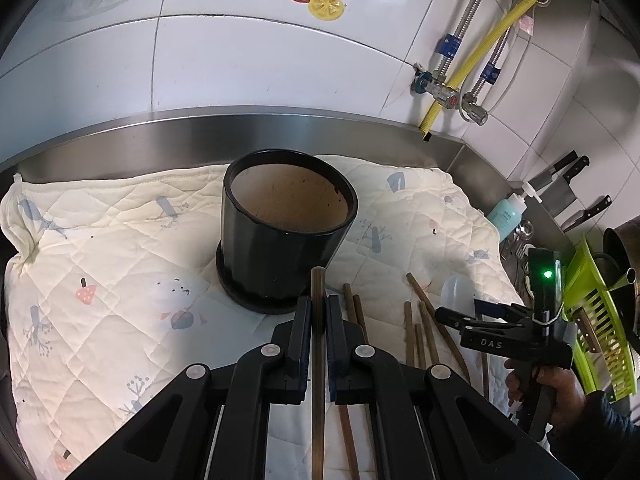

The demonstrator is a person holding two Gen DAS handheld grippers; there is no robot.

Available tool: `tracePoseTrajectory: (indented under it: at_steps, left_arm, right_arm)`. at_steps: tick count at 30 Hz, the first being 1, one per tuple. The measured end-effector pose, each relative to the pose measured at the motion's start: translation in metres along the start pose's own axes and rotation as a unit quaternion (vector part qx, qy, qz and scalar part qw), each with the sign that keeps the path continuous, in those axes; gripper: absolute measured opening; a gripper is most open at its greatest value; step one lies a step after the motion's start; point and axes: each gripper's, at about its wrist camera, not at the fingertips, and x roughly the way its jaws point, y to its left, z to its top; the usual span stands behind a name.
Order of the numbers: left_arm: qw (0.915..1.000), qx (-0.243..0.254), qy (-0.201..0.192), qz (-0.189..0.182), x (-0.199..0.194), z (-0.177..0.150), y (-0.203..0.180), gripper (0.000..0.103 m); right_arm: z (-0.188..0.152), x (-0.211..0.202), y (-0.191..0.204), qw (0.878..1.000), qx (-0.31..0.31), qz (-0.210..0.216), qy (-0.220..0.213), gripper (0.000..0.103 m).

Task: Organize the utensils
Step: 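Lift the chopstick with the left tool while the right tool lifts the rice paddle, then lower the rice paddle into the black holder and open the right tool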

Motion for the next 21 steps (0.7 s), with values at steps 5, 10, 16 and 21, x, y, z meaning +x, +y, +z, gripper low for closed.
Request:
tracePoseTrajectory:
  at_steps: [5,10,16,21]
  left_arm:
    - [1.0000,0.003,-0.004,0.001,-0.004,0.001,0.000,0.006]
    - [1.0000,0.004,-0.009,0.002,-0.008,0.003,-0.001,0.006]
    - [0.9999,0.007,-0.016,0.002,-0.016,0.002,-0.003,0.006]
    - [0.9996,0.007,-0.028,-0.001,-0.030,0.003,-0.005,0.006]
  right_arm:
    - [0.000,0.004,0.000,1.000,-0.003,-0.006,0.005,0.089]
    - [0.000,0.007,0.005,1.000,-0.017,-0.021,0.006,0.088]
    - [-0.001,0.002,0.006,1.000,-0.022,-0.021,0.002,0.084]
    - [-0.001,-0.013,0.006,0.999,-0.021,-0.016,-0.019,0.083]
